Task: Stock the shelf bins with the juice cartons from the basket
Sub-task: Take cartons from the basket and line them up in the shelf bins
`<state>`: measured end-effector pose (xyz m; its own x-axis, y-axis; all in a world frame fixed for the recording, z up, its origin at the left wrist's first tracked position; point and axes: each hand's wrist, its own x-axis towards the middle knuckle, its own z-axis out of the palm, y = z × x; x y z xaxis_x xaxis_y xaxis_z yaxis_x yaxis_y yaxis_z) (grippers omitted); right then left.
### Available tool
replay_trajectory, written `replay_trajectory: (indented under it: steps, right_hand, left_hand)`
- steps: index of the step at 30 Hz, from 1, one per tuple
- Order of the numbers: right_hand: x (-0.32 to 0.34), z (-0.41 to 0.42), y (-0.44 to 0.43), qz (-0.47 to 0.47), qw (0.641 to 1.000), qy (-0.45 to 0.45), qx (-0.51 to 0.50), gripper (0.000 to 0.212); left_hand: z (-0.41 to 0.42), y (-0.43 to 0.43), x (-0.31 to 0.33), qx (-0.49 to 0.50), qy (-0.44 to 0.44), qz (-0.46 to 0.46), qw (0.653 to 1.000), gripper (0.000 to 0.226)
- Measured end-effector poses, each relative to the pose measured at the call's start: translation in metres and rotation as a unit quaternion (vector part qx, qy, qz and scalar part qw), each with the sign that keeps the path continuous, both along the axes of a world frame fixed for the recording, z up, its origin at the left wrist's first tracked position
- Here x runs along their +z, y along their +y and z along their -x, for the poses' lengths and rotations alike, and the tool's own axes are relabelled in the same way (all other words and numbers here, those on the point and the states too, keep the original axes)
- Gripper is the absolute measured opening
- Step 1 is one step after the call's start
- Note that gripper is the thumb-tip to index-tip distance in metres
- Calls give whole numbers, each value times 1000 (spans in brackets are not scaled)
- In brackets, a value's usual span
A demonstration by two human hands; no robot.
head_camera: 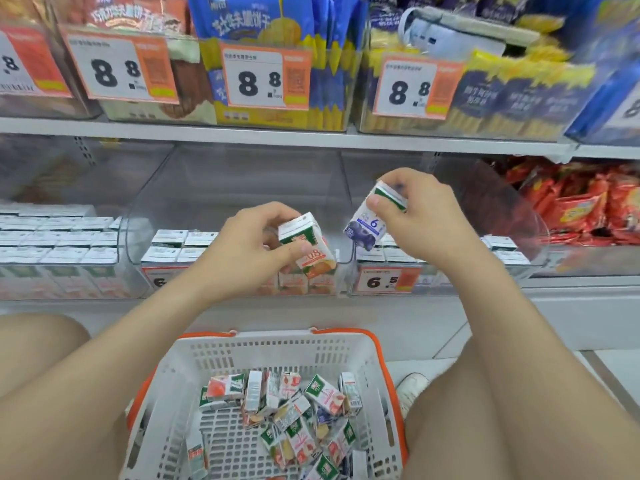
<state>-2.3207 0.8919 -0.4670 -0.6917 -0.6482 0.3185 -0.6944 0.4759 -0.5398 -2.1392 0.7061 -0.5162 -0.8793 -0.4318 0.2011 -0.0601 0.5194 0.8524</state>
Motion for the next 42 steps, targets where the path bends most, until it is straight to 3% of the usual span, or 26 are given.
replay_trajectory:
  steps: [5,11,18,22,24,27,29,31,34,39,42]
  right_hand:
    - [1,40,11,47,994,24,-98,25]
    - [-26,107,12,-131,978,63,-149,36]
    - [-49,119,5,-305,952,-39,-2,48]
    - [-38,104,3,-334,940,-69,-18,62]
    - [-28,91,-1,-290,955,-40,-38,54]
    - [-10,48,-10,-65,997,23,-24,34]
    - [-1,11,-14,51,996,-52,47,20]
    - [-2,-15,-17,34,985,-111,132,22]
    - [-13,-30,-30,-22,983,-66,170,38]
    - [-24,-47,-54,-2,975,-119,190,20]
    - [-30,-56,-68,16,973,-100,206,19]
  left_hand:
    - [34,29,-10,-1,62,24,998,20]
    - [55,50,-25,-21,89,17,996,18]
    - [58,51,-27,-22,88,23,996,25]
    - [57,47,-25,16,73,-78,994,36]
    - [55,47,-22,37,74,-115,990,37]
    - [48,45,-18,58,84,-134,986,31]
    - [40,40,-14,75,96,-153,981,27]
    - [30,36,-9,87,111,-193,971,23]
    - [11,25,-3,85,104,-249,959,20]
    - [-17,-4,-5,32,55,-181,981,25]
    - [-28,-15,-3,46,53,-115,991,27]
